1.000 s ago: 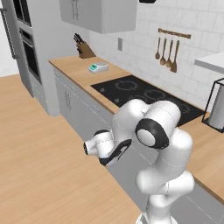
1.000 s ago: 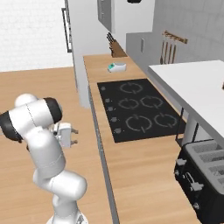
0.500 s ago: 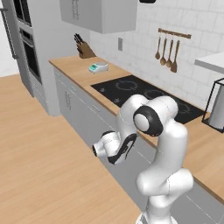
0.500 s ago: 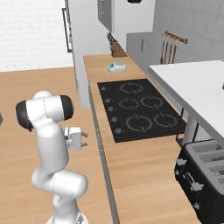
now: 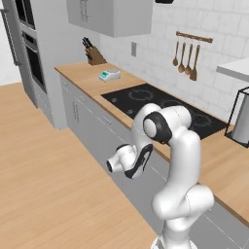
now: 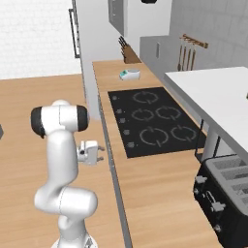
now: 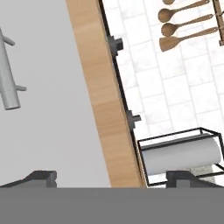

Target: Take a straw from the drawer in front and place it inside the glass cup on the dining counter.

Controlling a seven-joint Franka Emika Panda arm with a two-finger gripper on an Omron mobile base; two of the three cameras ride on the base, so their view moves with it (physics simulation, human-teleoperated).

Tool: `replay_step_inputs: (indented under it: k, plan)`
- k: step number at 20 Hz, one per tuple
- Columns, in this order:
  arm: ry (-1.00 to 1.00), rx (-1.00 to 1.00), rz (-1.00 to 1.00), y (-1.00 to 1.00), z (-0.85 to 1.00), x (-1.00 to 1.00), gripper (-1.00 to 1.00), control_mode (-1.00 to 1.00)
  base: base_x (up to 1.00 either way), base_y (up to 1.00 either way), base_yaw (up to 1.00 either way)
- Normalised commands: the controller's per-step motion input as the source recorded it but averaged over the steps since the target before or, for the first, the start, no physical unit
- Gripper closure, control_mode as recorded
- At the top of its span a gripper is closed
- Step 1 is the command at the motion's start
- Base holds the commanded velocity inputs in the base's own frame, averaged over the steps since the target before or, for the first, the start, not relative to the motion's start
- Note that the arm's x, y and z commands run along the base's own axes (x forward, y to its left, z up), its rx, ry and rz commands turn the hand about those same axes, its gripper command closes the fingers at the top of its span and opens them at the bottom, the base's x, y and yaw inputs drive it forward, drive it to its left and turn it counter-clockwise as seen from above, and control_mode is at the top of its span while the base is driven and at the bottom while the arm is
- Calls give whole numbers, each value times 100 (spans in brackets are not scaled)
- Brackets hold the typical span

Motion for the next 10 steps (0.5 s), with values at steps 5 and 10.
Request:
replay_step_inputs:
  k: [5,10]
  plan:
    - [0,0,4,0,-35,34,-100,-100,0,0,0]
    - [0,0,1,0,-30,34,-100,-100,0,0,0]
